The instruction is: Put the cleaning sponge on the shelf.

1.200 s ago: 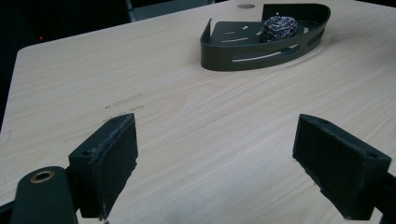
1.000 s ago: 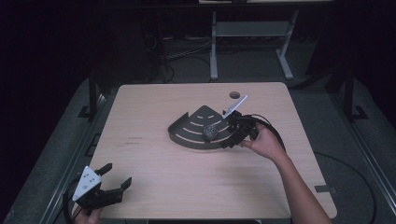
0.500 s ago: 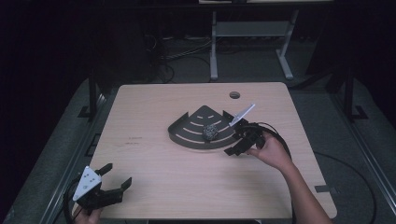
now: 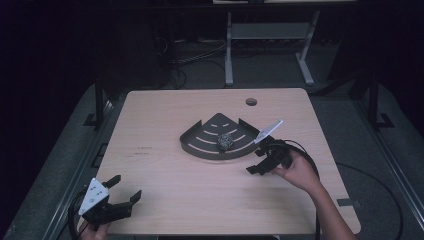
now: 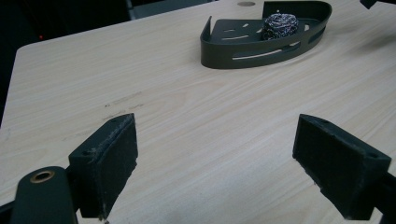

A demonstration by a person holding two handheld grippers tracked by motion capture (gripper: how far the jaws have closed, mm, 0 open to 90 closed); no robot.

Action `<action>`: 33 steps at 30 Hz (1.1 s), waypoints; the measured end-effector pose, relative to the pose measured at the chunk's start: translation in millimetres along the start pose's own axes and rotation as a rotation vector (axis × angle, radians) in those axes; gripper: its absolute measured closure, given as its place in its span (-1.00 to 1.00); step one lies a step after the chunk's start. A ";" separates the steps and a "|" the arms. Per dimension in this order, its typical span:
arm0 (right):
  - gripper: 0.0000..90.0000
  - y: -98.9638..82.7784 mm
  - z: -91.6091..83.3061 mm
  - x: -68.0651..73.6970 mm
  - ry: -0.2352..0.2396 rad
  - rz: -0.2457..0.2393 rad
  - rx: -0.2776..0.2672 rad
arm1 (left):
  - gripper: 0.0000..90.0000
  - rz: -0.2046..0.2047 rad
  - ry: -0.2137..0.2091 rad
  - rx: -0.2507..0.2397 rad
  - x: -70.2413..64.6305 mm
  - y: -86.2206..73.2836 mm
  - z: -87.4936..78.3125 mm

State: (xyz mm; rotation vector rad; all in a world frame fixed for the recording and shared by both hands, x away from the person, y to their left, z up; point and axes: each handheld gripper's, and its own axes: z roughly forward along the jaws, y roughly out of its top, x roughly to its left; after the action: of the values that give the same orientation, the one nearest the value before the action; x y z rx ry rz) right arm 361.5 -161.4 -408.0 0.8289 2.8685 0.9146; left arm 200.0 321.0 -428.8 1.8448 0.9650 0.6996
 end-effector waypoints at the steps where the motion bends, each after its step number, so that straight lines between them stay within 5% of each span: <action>1: -0.53 -2.0 -0.2 0.4 -0.002 0.000 0.002 | -0.71 0.000 0.003 0.000 -0.1 0.0 -0.1; 21: -0.53 -41.3 -9.4 12.1 -0.013 0.014 -0.013 | -0.71 0.002 -0.002 0.002 -2.4 0.4 1.2; 31: -0.55 -71.4 -13.0 32.4 -0.039 0.029 -0.044 | -0.71 0.005 -0.008 0.005 -2.7 0.8 2.4; 33: -0.55 -81.4 -14.4 40.5 -0.042 0.033 -0.085 | -0.71 0.008 -0.009 0.004 -3.5 1.0 3.4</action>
State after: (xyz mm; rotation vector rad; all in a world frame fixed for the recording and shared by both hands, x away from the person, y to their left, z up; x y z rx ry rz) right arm 285.0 -205.0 -434.6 0.8787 2.7671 1.0020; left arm 201.2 316.2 -429.6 1.8549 0.9541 0.6939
